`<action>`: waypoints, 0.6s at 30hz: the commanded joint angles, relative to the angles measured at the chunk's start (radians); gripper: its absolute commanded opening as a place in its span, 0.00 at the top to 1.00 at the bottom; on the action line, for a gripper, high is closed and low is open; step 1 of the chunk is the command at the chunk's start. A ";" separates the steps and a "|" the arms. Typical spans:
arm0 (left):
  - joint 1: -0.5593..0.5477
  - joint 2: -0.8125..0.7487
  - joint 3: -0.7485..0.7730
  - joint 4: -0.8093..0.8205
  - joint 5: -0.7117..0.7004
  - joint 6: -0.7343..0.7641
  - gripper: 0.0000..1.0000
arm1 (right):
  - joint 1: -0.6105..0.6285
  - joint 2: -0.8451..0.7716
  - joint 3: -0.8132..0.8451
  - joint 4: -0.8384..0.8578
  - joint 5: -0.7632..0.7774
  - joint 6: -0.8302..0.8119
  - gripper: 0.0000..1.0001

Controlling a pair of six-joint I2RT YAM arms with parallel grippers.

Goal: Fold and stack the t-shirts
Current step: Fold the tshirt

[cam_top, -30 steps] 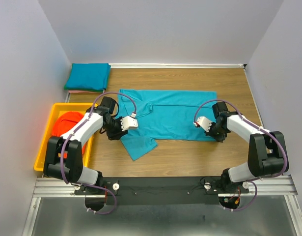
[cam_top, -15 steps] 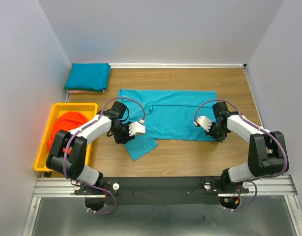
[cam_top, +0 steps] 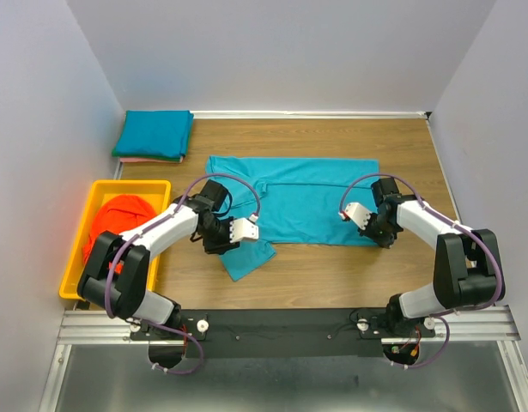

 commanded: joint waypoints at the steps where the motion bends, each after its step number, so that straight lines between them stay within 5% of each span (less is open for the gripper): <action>1: -0.025 -0.003 0.007 -0.029 0.000 -0.017 0.55 | 0.001 0.003 0.014 0.008 -0.005 0.009 0.99; 13: -0.054 0.078 -0.070 0.069 -0.072 -0.071 0.63 | 0.001 0.009 0.018 0.005 -0.002 0.008 0.99; 18: -0.059 0.080 -0.067 0.041 -0.091 -0.048 0.94 | 0.001 -0.005 0.015 0.005 0.000 0.008 0.99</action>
